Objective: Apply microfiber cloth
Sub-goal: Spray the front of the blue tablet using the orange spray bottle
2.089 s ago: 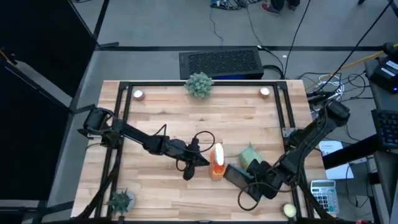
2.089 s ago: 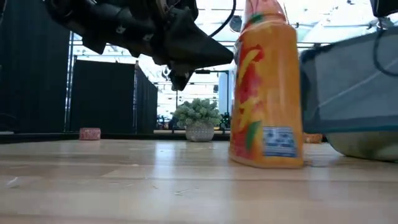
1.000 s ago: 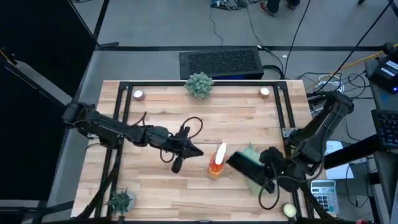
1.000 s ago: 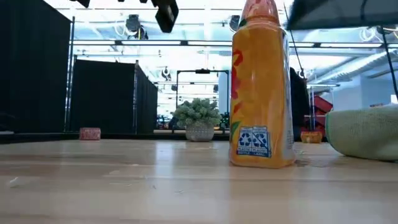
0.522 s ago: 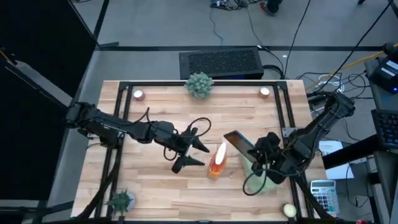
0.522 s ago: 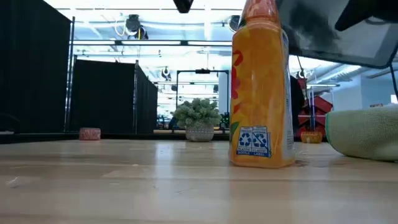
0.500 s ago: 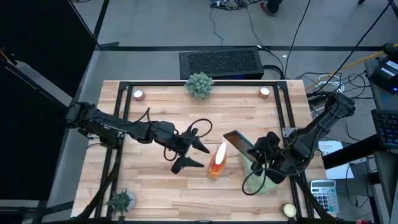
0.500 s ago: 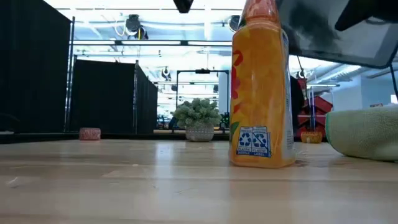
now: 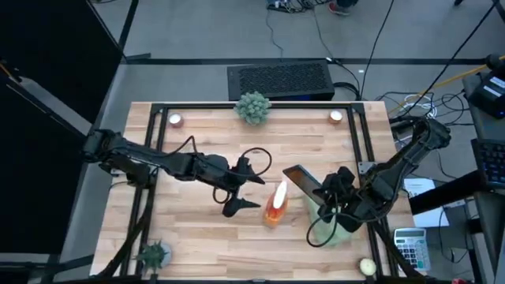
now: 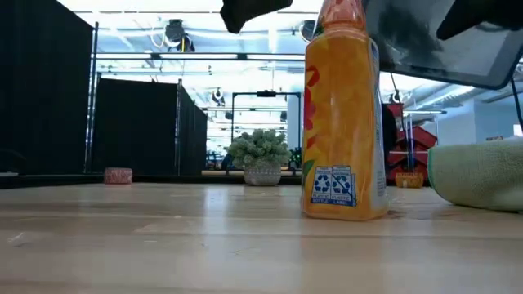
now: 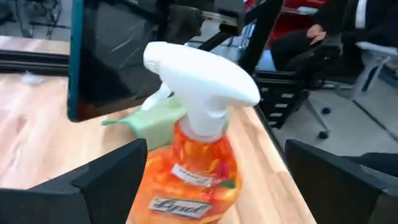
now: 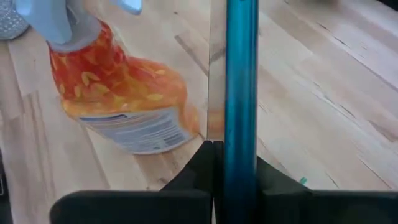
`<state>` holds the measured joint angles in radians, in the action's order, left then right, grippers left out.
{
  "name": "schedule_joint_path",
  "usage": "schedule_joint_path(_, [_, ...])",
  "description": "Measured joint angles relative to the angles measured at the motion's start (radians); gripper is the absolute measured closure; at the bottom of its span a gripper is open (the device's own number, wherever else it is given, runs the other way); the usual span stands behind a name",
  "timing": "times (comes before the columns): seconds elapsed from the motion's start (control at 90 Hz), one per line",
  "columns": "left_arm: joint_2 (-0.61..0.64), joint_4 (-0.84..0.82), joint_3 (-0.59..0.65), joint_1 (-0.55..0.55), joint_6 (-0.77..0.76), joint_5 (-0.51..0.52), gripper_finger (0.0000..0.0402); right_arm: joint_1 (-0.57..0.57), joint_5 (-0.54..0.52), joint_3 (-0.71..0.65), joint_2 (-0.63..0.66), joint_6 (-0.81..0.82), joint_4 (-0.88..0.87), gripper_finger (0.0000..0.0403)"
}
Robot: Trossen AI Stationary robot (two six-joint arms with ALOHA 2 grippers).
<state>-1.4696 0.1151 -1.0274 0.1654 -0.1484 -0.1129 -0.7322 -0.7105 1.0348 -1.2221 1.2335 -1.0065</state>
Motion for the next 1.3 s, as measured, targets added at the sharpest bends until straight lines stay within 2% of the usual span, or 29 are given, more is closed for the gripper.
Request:
schedule_joint_path(0.256, [0.0,0.139,0.085,-0.002,-0.061,0.012,0.0034,0.0,0.009,0.0,0.0,0.011,0.002,0.0397])
schedule_joint_path(0.344, [-0.001,0.138,0.085,-0.002,-0.097,0.013,0.0034,0.0,0.007,0.0,0.0,0.011,0.003,0.0397])
schedule_joint_path(0.633, [0.0,0.138,0.083,-0.003,-0.074,0.014,0.002,0.005,0.003,-0.001,0.0,0.008,0.003,0.0397])
schedule_joint_path(0.711, [-0.001,0.122,0.078,-0.004,-0.14,0.034,0.0008,0.005,0.004,-0.001,0.0,0.004,0.003,0.0397])
schedule_joint_path(0.878, [0.0,0.104,0.072,-0.01,-0.16,0.036,0.0006,0.005,0.004,-0.001,0.0,0.0,0.002,0.0397])
schedule_joint_path(1.3, [0.0,0.111,0.071,-0.004,-0.098,0.037,0.0002,0.005,0.005,-0.001,0.0,0.0,0.003,0.0397])
